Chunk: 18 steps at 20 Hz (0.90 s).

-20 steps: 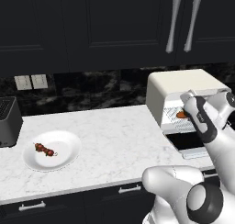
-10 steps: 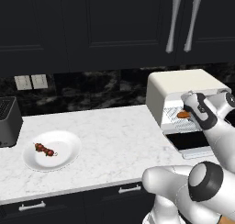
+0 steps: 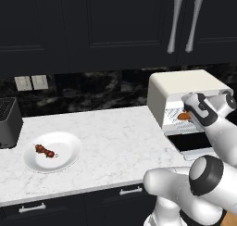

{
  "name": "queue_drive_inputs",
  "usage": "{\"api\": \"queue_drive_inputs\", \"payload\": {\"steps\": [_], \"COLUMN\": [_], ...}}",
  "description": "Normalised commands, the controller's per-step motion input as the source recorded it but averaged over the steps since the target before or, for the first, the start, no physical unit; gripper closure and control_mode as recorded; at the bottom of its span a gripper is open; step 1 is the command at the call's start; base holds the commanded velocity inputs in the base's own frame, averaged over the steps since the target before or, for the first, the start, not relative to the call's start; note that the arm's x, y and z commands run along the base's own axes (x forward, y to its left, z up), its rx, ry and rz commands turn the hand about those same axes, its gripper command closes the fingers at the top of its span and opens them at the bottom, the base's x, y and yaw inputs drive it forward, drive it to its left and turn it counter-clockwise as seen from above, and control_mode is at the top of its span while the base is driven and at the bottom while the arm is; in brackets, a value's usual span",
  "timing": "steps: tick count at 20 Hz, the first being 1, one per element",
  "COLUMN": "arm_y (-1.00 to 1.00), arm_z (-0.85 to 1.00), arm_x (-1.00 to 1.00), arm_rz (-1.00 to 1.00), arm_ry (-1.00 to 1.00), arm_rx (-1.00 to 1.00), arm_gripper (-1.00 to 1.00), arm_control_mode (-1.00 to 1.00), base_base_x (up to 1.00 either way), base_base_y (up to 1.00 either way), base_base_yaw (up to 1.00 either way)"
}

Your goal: Pick up the kebab skewer and baguette bread, and place them inside the toaster oven. Close the toaster oven door and start by setting the timer.

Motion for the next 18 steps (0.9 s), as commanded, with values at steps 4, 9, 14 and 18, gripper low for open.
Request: {"api": "queue_drive_inputs", "payload": {"steps": [4, 9, 14, 18], "arm_y": [-0.07, -0.14, -0.16, -0.18], "arm_z": [-0.05, -0.06, 0.00, 0.00], "arm_x": [0.03, 0.00, -0.06, -0.61], "arm_rz": [0.00, 0.00, 0.00, 0.00], "arm_ry": [0.00, 0.00, 0.00, 0.00], "arm_rx": [0.02, 0.03, 0.00, 0.00], "arm_gripper": [-1.00, -1.00, -1.00, -1.00], "arm_control_mode": [-1.00, -1.00, -1.00, -1.00], "base_base_x": [0.00, 0.00, 0.00, 0.00], "base_base_y": [0.00, 0.00, 0.00, 0.00], "base_base_yaw": [0.00, 0.00, 0.00, 0.00]}}
